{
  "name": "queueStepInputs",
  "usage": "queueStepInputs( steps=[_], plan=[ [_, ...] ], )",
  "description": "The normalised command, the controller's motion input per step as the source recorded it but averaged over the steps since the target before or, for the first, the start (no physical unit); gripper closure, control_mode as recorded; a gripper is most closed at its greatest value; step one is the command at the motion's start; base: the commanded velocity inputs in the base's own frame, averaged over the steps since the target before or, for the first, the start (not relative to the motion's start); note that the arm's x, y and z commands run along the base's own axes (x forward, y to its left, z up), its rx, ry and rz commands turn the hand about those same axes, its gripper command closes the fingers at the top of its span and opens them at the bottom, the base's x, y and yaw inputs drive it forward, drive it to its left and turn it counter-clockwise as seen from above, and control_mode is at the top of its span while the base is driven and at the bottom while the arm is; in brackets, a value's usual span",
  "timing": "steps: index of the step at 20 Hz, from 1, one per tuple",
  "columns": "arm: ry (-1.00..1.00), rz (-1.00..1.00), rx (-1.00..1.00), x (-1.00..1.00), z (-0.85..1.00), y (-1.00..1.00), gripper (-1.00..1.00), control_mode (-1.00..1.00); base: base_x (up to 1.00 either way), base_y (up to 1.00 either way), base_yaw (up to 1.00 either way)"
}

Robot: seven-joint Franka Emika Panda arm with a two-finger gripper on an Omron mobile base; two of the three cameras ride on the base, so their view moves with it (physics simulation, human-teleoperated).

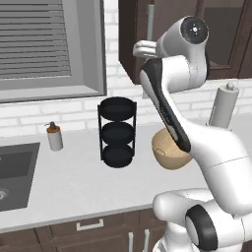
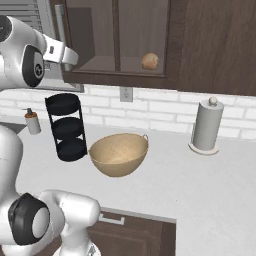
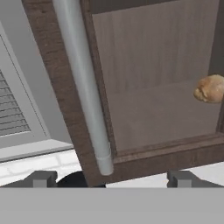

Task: Open the cabinet, pick up the bread from the cabinet and place it in the basket. Then move the basket to the dining counter.

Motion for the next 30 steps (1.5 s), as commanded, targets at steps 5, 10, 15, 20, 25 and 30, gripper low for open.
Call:
queueStepInputs(
  steps=[5, 10, 15, 20, 25, 30],
  plan=[
    [0.01, 0.10, 0.09, 0.74, 0.00, 0.12, -1.00, -1.00, 0.00, 0.00, 0.00],
    [0.01, 0.11, 0.04, 0.59, 0.00, 0.09, -1.00, -1.00, 0.00, 0.00, 0.00],
    [-0.03, 0.10, 0.01, 0.30, 0.00, 0.01, -1.00, -1.00, 0.00, 0.00, 0.00],
    [-0.16, 0.06, 0.00, 0.20, -0.16, 0.02, -1.00, -1.00, 0.00, 0.00, 0.00],
    [-0.23, 0.01, 0.01, 0.70, -0.16, 0.24, 1.00, -1.00, 0.00, 0.00, 0.00],
    [-0.01, 0.00, 0.02, 0.72, 0.11, 0.03, 1.00, -1.00, 0.00, 0.00, 0.00]
  ],
)
